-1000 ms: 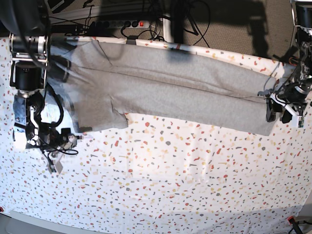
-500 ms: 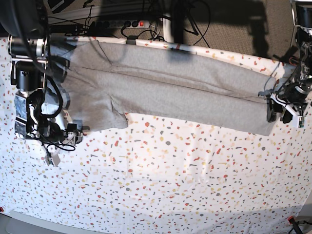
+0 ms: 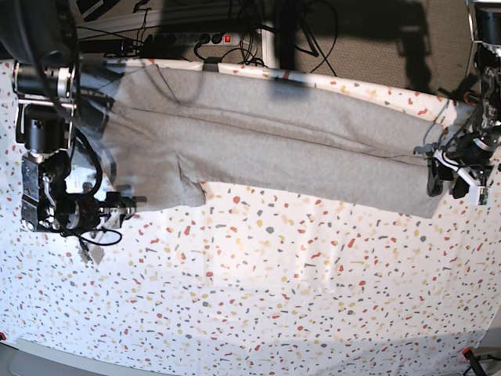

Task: Fold the T-shirt properly
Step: 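Lower the right gripper and grasp the shirt's sleeve end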

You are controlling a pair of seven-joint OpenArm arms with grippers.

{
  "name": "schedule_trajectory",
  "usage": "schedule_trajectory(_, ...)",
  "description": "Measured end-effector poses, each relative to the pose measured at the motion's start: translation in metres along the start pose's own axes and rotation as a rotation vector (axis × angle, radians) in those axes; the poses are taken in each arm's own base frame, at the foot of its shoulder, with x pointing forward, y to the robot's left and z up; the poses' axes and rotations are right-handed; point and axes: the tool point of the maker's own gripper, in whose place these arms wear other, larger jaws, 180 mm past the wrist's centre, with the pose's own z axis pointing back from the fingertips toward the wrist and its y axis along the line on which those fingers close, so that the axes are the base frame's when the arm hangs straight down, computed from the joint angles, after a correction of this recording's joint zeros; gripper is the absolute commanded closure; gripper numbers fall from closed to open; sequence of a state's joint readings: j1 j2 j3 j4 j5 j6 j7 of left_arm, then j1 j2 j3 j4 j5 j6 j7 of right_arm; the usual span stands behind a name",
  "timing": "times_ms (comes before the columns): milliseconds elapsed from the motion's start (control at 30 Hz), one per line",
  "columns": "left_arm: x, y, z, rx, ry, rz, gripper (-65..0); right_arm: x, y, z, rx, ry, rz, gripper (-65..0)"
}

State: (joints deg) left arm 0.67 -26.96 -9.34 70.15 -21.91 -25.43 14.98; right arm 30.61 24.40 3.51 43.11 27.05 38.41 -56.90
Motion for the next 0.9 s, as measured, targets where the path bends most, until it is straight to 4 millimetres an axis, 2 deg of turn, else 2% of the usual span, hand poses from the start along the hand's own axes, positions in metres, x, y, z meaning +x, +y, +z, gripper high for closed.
schedule_trajectory(200, 0.0, 0.0, 0.0, 0.0, 0.0, 0.0, -35.2, -0.002, 0.0, 0.0, -0.001, 0.006, 0.0, -0.8)
schedule_trajectory(233, 0.0, 0.0, 0.0, 0.0, 0.001, 0.0, -35.2, -0.002, 0.0, -0.001, -0.001, 0.007, 0.0, 0.0)
schedule_trajectory(400, 0.0, 0.0, 0.0, 0.0, 0.001, 0.0, -35.2, 0.008, -0.002, 0.001, 0.004, -0.062, 0.009, 0.0)
schedule_trajectory(567, -0.001, 0.0, 0.0, 0.0, 0.004, 0.0, -35.2, 0.032, -0.012, 0.012, -0.029, -0.126, 0.023, 0.0)
schedule_trajectory(700, 0.0, 0.0, 0.0, 0.0, 0.001, 0.001, -35.2, 0.069, -0.024, 0.038, -0.082, -0.184, 0.057, 0.0)
schedule_trajectory(767, -0.001, 0.0, 0.0, 0.0, 0.003, 0.0, -35.2, 0.091, -0.023, 0.051, -0.088, -0.234, 0.068, 0.0)
schedule_trajectory(833, 0.0, 0.0, 0.0, 0.0, 0.003, 0.0, -35.2, 0.102, -0.02, 0.055, -0.081, -0.256, 0.072, 0.0)
schedule_trajectory(900, -0.001, 0.0, 0.0, 0.0, 0.004, 0.0, -35.2, 0.104, -0.011, 0.054, -0.04, -0.259, 0.055, 0.0)
